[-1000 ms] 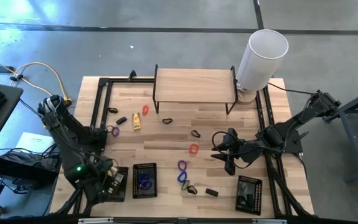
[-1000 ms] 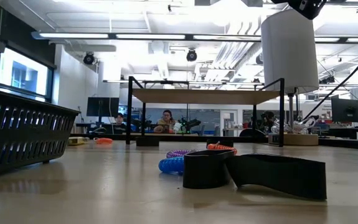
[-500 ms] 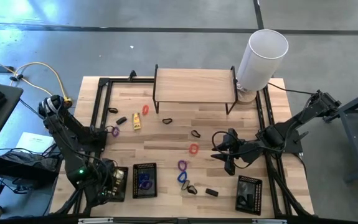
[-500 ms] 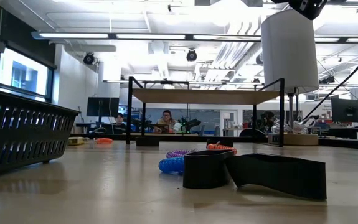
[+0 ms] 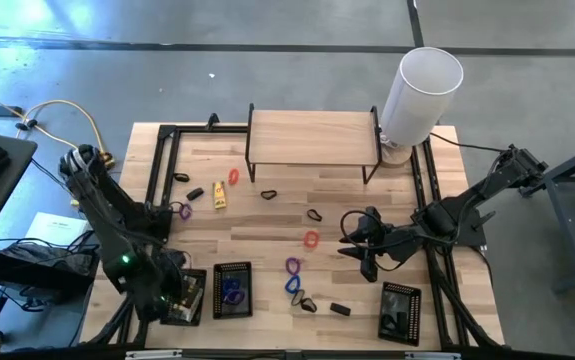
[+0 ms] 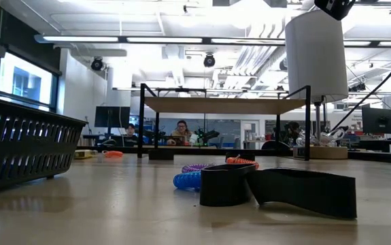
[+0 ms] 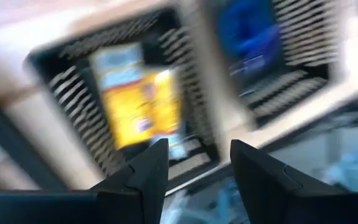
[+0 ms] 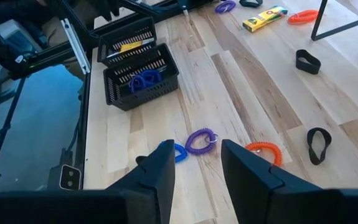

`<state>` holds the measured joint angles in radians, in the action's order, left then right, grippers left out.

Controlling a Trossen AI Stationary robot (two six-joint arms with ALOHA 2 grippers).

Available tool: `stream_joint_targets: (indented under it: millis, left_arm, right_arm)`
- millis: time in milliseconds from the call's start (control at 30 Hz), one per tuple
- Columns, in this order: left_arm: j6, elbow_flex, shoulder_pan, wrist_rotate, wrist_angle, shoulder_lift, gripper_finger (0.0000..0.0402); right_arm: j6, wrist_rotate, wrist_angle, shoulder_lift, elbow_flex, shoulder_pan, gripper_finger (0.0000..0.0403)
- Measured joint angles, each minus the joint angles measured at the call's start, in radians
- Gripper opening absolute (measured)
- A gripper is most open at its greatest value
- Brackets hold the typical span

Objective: Pick & Place Office Desk Supplies
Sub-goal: Put the black rubber band into the right black basket

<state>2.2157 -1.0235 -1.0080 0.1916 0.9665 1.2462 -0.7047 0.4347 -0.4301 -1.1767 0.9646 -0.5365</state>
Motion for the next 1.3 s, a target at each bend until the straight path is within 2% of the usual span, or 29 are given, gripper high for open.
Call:
stream_joint_targets:
  millis: [167,333,500,667,833,1067,1133,1300]
  left_arm:
    - [-0.052,-0.001,0.000,0.240,0.042,-0.141,0.0166]
    - [-0.061,-0.001,0.026,0.380,0.211,-0.247,0.0166]
    - [-0.115,-0.001,0.129,0.497,0.370,-0.300,0.0166]
    - [-0.276,-0.001,0.268,0.607,0.385,-0.301,0.0166]
    - [-0.413,-0.001,0.394,0.615,0.365,-0.276,0.0166]
    - [-0.485,-0.001,0.546,0.590,0.362,-0.216,0.0166]
    - [-0.516,-0.001,0.613,0.525,0.364,-0.207,0.0166]
    - [-0.679,-0.001,0.834,0.277,0.376,-0.204,0.0166]
  right_arm:
    - [0.001,-0.007,-0.001,0.000,0.000,0.000,0.0119]
    - [0.001,-0.026,-0.014,0.000,0.000,0.000,0.0119]
    - [-0.002,-0.025,-0.015,0.000,0.000,0.000,0.0119]
    - [-0.005,-0.026,-0.016,0.000,0.000,0.000,0.0119]
    - [0.000,-0.024,-0.018,0.000,0.000,0.000,0.0119]
    - [-0.005,-0.023,-0.036,0.000,0.000,0.000,0.0119]
    - [-0.004,-0.019,-0.036,0.000,0.000,0.000,0.0119]
    - [0.002,0.010,-0.035,0.000,0.000,0.000,0.0119]
